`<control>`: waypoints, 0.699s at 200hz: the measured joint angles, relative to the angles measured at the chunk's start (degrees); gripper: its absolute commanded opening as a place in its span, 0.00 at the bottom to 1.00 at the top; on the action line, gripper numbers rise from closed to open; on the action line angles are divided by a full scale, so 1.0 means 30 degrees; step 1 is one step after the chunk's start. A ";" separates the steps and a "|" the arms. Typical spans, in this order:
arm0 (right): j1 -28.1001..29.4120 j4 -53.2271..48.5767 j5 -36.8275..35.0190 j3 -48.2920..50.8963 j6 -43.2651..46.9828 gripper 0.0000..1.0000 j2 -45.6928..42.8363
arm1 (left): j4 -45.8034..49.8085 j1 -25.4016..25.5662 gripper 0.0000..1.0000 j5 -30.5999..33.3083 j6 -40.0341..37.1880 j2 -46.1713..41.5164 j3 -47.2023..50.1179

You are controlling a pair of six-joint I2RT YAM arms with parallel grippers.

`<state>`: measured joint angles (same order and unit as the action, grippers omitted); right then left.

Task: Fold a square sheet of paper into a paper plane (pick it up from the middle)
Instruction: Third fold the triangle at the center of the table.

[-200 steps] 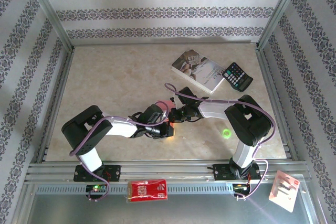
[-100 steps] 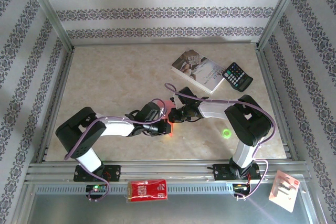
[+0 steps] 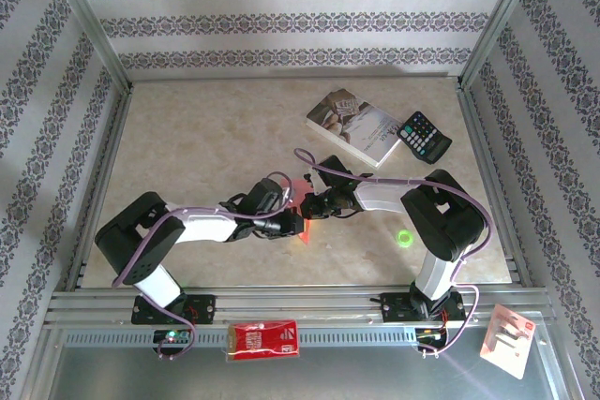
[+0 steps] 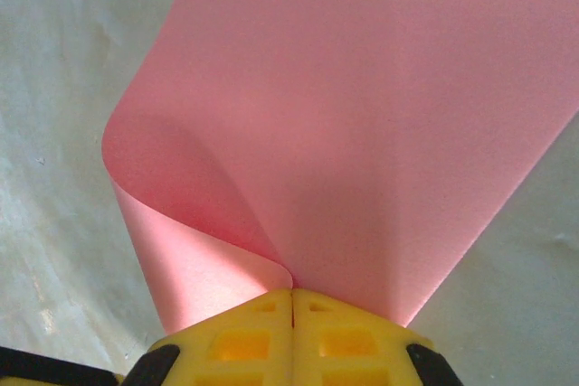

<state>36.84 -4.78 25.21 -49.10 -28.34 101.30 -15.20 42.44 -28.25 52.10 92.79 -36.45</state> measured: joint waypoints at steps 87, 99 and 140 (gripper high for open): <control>0.0000 0.0058 0.0007 0.0029 0.0000 0.01 0.0000 | -0.0022 -0.0313 0.04 -0.0131 -0.0430 0.1239 -0.0036; 0.0000 0.0102 0.0015 0.0036 0.0007 0.01 0.0000 | -0.0007 -0.0313 0.06 -0.0131 -0.0437 0.1202 -0.0036; -0.0051 0.0109 0.0058 0.0036 0.0007 0.01 0.0000 | 0.0379 -0.0707 0.07 -0.0109 -0.0510 -0.0015 -0.0007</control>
<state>36.69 -4.45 25.39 -48.99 -28.32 101.30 -14.06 40.32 -28.58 50.57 92.75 -36.47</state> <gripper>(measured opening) 0.050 0.074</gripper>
